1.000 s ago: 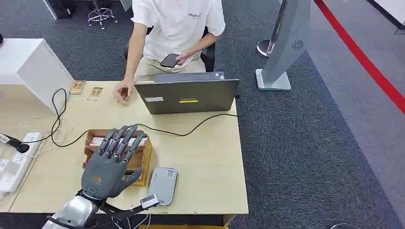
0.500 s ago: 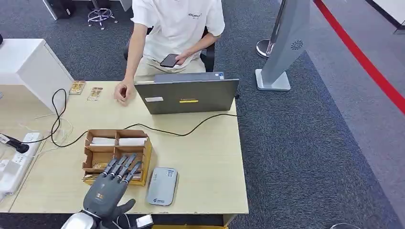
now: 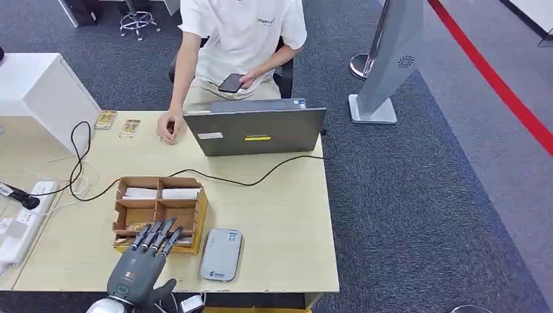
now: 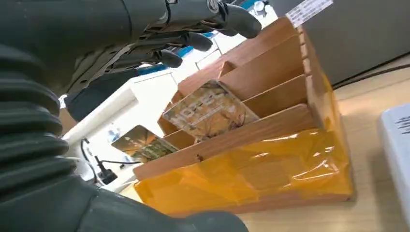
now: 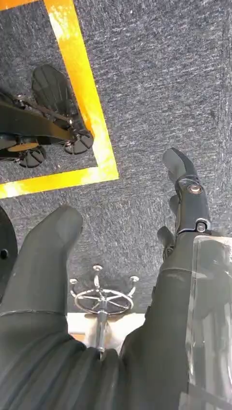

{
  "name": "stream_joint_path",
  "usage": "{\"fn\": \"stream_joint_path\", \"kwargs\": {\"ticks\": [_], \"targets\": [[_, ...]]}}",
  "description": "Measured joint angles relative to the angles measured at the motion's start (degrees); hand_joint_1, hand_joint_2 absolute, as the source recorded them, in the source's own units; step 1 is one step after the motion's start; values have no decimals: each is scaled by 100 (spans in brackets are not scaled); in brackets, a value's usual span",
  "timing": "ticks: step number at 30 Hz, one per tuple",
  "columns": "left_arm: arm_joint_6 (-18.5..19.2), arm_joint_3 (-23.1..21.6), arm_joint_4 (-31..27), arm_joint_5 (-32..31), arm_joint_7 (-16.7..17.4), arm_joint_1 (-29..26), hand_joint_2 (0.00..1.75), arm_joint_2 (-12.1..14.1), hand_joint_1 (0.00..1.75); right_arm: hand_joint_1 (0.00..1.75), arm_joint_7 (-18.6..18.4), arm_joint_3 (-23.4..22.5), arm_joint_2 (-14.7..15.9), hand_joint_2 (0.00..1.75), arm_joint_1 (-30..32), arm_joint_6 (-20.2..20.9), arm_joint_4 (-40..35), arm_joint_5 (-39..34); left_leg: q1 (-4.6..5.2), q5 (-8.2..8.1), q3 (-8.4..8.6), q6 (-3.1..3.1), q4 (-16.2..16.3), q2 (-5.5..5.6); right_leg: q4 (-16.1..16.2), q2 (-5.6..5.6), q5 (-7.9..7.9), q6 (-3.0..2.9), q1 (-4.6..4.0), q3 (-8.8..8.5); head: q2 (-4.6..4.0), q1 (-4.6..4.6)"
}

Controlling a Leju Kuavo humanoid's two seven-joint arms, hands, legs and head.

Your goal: Pass the card to the sensor for recognition and then transmit it.

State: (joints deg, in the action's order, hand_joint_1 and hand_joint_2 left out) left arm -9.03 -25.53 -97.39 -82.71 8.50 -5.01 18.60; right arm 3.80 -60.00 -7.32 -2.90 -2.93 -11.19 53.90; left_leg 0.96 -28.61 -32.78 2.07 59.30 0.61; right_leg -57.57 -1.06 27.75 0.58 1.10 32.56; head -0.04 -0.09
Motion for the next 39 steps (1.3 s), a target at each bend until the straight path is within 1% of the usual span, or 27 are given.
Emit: {"fn": "stream_joint_path", "kwargs": {"ticks": [6,15,20,27,39], "targets": [[-229,114,35,-312,208,-70,175,-142,0,0,7,0,-4,175,1,2,0,31,0,0,0,0,0,0,0,0,0,0,0,0,0,0],[-306,199,63,-452,293,-95,175,-299,0,0,15,0,-7,175,2,20,0,98,0,0,0,0,0,0,0,1,0,0,0,0,0,0],[-413,273,90,-487,343,-101,175,-402,0,0,13,0,-11,175,3,20,0,138,0,0,0,0,0,0,0,1,0,0,0,0,0,0],[-433,461,144,-498,404,-101,175,-531,0,0,11,0,-22,175,4,20,0,203,0,0,0,0,0,0,0,1,0,0,0,0,0,0],[-433,625,369,-503,454,-89,175,-643,0,0,7,2,-35,175,4,52,0,321,0,0,0,0,0,0,0,1,0,0,0,0,0,0]]}}
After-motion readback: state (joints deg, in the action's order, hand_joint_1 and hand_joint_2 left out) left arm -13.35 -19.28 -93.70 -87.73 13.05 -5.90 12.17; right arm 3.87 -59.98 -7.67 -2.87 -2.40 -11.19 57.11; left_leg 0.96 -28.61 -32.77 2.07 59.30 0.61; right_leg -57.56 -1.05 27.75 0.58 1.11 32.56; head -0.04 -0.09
